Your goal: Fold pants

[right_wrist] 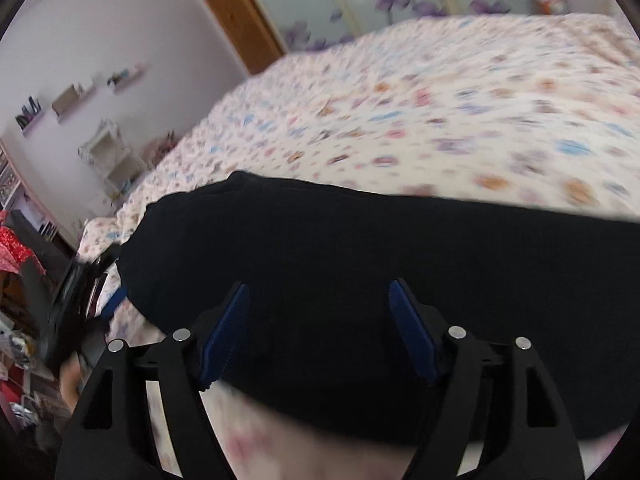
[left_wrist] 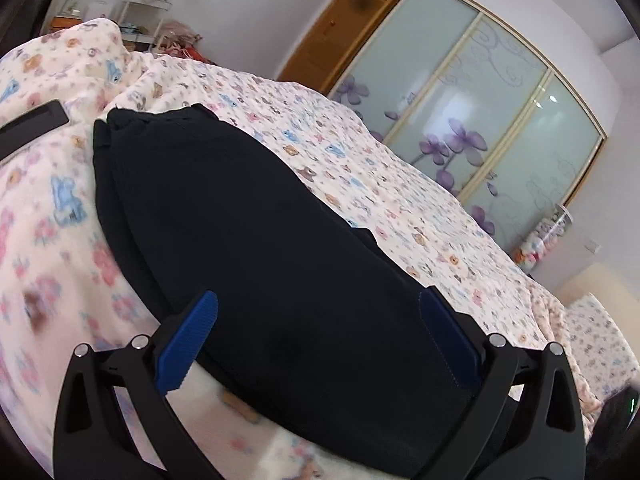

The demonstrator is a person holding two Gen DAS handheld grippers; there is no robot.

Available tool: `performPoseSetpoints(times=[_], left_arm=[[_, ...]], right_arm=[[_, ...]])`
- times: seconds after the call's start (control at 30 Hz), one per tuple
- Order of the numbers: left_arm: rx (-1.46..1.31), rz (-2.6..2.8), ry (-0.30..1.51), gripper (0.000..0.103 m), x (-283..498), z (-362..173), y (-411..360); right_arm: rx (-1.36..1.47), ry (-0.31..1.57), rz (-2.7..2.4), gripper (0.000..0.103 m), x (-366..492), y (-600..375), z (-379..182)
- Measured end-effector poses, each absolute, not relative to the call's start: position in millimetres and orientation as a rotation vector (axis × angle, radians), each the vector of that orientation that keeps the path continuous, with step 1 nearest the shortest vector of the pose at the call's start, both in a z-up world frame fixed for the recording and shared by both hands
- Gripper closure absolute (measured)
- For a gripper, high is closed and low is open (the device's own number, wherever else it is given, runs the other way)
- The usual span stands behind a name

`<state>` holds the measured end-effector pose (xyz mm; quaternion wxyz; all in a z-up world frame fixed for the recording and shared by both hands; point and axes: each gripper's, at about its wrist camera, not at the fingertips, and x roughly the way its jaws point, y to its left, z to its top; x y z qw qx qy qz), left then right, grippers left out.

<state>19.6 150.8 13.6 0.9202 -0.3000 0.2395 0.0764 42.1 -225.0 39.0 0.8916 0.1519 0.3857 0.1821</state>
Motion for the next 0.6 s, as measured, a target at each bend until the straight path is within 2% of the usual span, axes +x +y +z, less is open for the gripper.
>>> performPoseSetpoints(times=[0.07,0.13,0.3,0.4,0.6], left_arm=[[-0.648,0.150,0.501,0.002,18.1,20.5,174.7],[-0.762,0.098,0.509,0.002,21.1,22.6,215.7],[-0.906,-0.009,0.665,0.005,47.7,6.1,295.1],[-0.957,-0.005,0.712,0.009,47.3,-7.0,319.5],[-1.026,-0.061,0.742,0.010,59.7,-22.7,330.7]], right_arm=[[0.340,0.751,0.346,0.020,12.2,-248.8,35.2],[0.409,0.687,0.310,0.019,-12.4,-274.3,25.8],[0.630,0.648,0.372,0.019,-1.9,-293.6,16.7],[0.571,0.687,0.399,0.019,3.0,-275.8,14.6],[0.409,0.729,0.428,0.018,0.0,-243.2,15.2]])
